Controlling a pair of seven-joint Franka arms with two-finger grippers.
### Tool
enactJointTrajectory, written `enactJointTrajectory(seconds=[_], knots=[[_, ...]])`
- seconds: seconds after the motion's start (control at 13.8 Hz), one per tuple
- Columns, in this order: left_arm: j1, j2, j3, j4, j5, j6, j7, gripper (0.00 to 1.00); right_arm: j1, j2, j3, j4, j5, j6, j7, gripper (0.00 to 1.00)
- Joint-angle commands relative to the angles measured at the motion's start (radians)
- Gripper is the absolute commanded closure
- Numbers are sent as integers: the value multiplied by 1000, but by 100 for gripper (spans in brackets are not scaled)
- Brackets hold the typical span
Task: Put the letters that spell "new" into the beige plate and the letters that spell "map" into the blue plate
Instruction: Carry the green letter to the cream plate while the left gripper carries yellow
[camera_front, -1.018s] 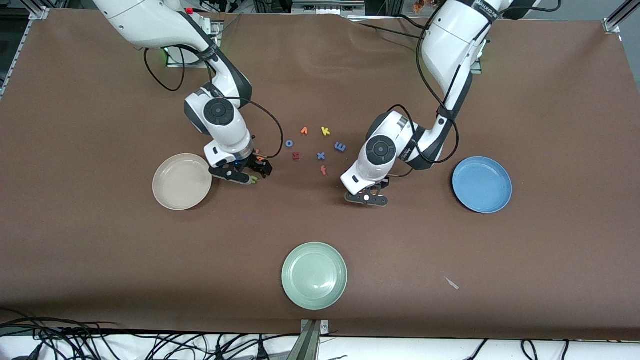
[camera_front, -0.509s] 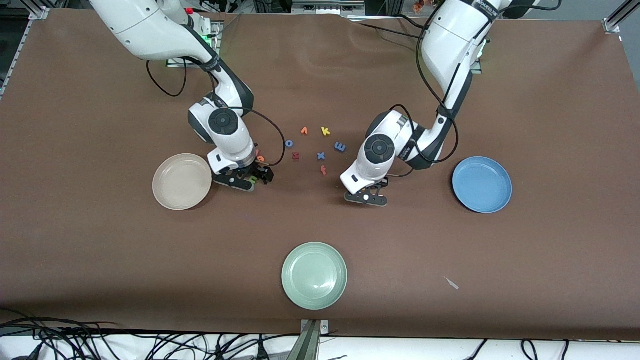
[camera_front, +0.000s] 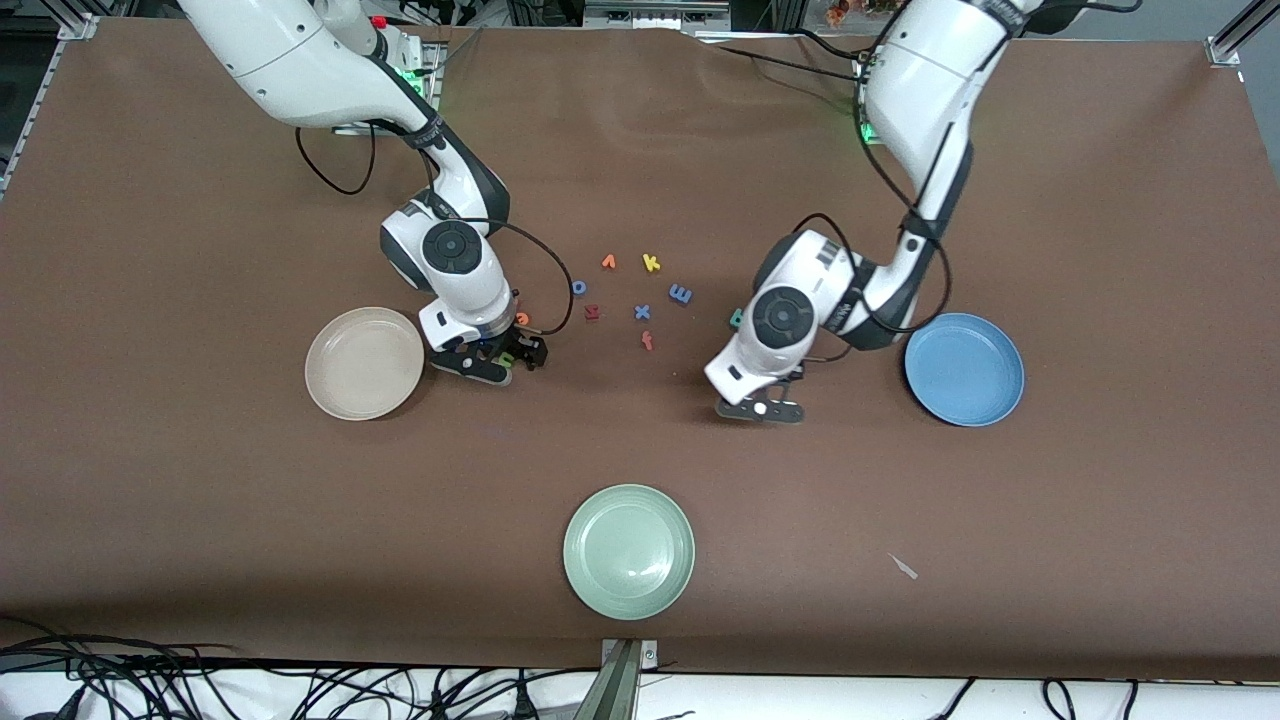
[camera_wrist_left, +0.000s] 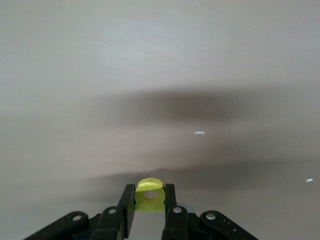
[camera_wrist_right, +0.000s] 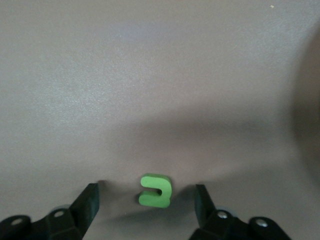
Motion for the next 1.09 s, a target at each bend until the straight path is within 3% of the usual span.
enactJointTrajectory(seconds=[0.0, 0.07, 0.22, 0.29, 0.51, 0.73, 1.02], knots=[[90, -89, -10, -11, 20, -140, 153, 92, 14, 22, -6, 16, -27, 10, 27, 45], [116, -105, -9, -11, 23, -195, 224, 92, 13, 20, -6, 16, -32, 10, 27, 56], [181, -123, -4, -13, 26, -301, 371, 92, 5, 19, -6, 16, -43, 10, 18, 89], [207, -128, -1, -17, 30, -318, 440, 92, -3, 16, -7, 16, -44, 8, 9, 97], [307, -123, -6, -46, 125, -328, 597, 91, -4, -26, -22, 16, -47, -13, -57, 100], [386, -160, -7, -115, 132, -268, 709, 90, -13, -133, -62, 16, -40, -186, -274, 100], [460, -323, -6, -483, 132, 151, 697, 86, -43, -266, -130, -14, 57, -303, -625, 100]])
